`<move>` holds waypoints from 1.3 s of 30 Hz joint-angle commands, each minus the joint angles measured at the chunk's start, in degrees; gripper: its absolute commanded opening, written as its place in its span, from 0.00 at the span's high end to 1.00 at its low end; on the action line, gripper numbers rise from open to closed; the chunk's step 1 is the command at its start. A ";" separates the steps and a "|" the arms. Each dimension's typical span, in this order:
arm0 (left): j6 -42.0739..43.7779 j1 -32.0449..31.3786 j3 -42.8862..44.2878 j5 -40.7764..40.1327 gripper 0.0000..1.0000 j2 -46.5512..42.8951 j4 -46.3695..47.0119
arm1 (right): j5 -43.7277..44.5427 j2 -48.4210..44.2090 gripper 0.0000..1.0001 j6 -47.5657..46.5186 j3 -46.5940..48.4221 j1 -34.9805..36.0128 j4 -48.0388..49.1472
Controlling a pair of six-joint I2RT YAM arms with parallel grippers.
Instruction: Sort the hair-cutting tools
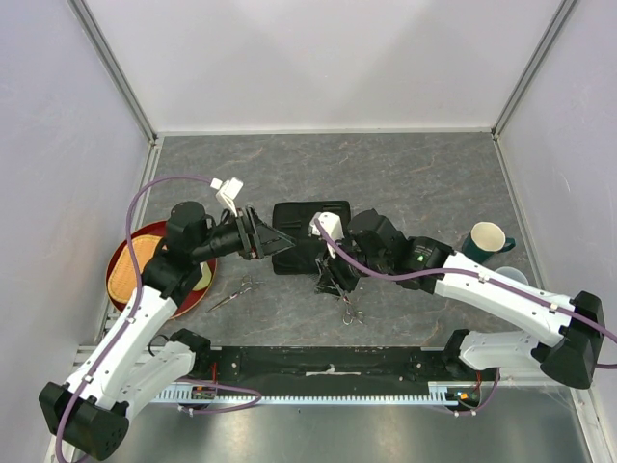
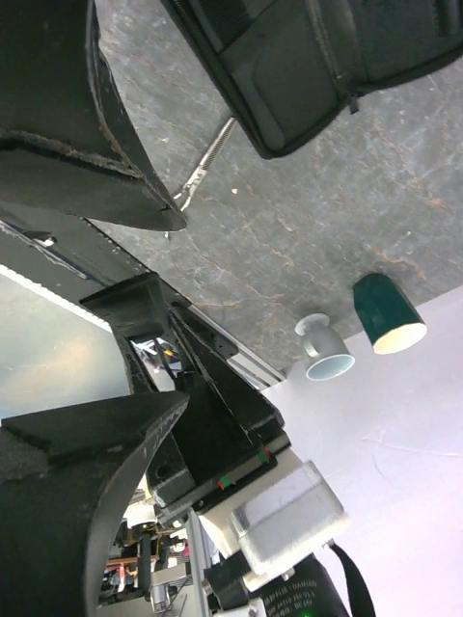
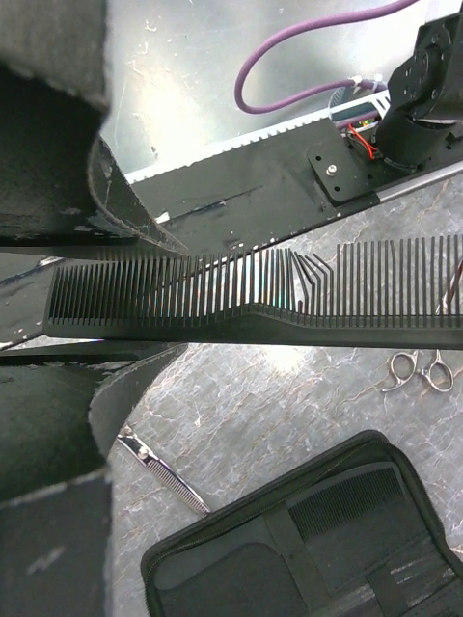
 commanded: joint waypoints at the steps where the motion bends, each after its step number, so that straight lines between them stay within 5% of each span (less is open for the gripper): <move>1: 0.49 -0.11 1.34 1.86 0.33 0.04 -4.63 | 2.92 0.07 0.63 -2.19 1.78 0.59 0.06; 6: 0.49 -0.11 1.17 1.60 0.56 0.57 -4.46 | 3.18 0.42 0.63 -2.63 2.04 0.94 -0.20; 7: 0.49 -0.11 1.17 1.51 0.75 0.74 -4.46 | 3.18 0.33 0.63 -2.80 2.13 1.12 -0.20; 10: 0.66 -0.11 1.34 2.47 0.98 1.80 -3.76 | 4.06 0.60 0.65 -2.72 2.13 1.38 -0.20; 13: 1.36 -0.11 1.78 3.62 0.98 1.89 -3.58 | 4.76 1.03 0.61 -2.37 2.66 1.56 -0.90; 16: 2.15 -0.11 2.31 2.22 0.98 1.45 -4.54 | 7.65 1.04 0.27 -1.31 3.19 1.47 -1.96; 17: 2.77 -0.11 2.92 1.25 0.98 1.10 -4.98 | 8.79 0.69 0.07 -0.87 3.01 1.56 -1.79; 18: 3.03 -0.11 3.27 0.64 0.98 1.10 -5.68 | 9.94 0.16 0.02 -0.52 2.84 1.47 -0.83; 31: 5.32 -0.11 11.88 -13.60 0.98 -1.36 -6.84 | 34.11 -10.92 0.02 18.62 3.88 1.30 8.41; 37: -1.25 -0.11 15.14 -21.16 0.98 -1.54 -1.04 | 36.76 -8.37 0.02 26.11 8.45 -0.37 13.50; 39: -3.28 -0.11 16.19 -23.44 0.98 -1.19 0.20 | 31.62 -7.67 0.02 29.52 7.59 -4.21 17.01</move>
